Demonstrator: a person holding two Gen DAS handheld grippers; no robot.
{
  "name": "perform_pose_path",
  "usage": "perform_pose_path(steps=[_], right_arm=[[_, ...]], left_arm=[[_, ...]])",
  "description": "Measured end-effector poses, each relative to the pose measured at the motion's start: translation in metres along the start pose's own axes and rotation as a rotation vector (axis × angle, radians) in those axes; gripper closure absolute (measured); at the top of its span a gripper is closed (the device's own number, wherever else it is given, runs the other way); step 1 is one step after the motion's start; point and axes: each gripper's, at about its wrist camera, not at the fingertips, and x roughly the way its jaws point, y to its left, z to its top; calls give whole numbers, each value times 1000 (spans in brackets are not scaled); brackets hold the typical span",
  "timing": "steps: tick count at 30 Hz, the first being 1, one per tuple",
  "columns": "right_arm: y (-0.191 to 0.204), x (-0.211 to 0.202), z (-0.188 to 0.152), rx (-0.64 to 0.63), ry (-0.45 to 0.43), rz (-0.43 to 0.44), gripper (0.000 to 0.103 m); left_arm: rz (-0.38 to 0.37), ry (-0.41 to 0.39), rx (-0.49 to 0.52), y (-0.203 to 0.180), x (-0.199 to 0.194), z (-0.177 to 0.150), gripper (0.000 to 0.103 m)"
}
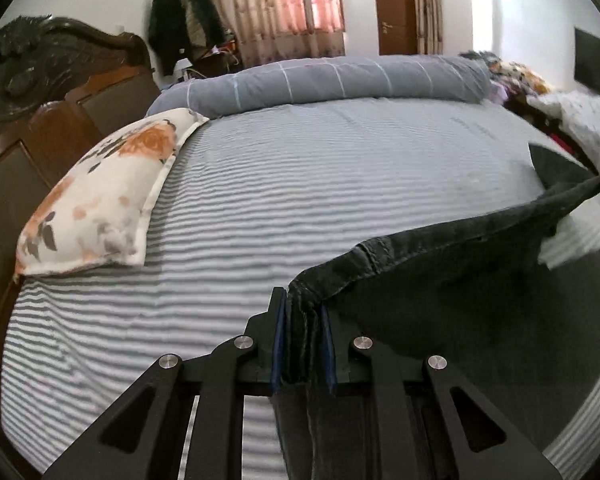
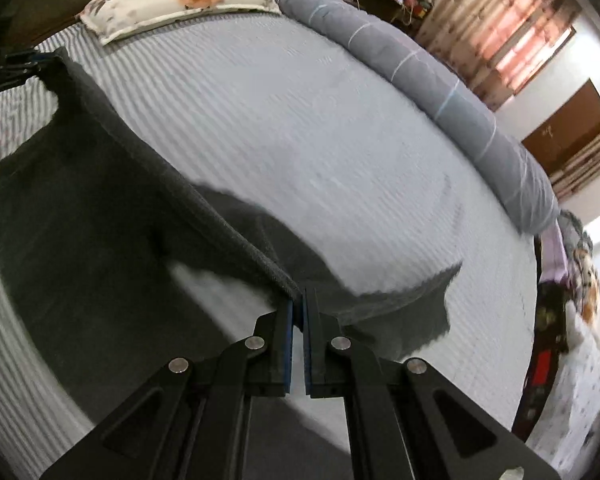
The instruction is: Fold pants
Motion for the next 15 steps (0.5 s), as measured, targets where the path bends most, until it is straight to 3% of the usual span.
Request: perform_pose_path(steps=[3,9,15], right_arm=[[24,-14,-38,42,24,33,101],[55,0,-90,124,92,96,101],[75,37,-115,198,162,120,101]], left_arm=[[-13,24,3,-8,-16,-26,86],[-22,96,6,-22,-31,-83,86],[-31,226,-32,-31,-19,-131,82]])
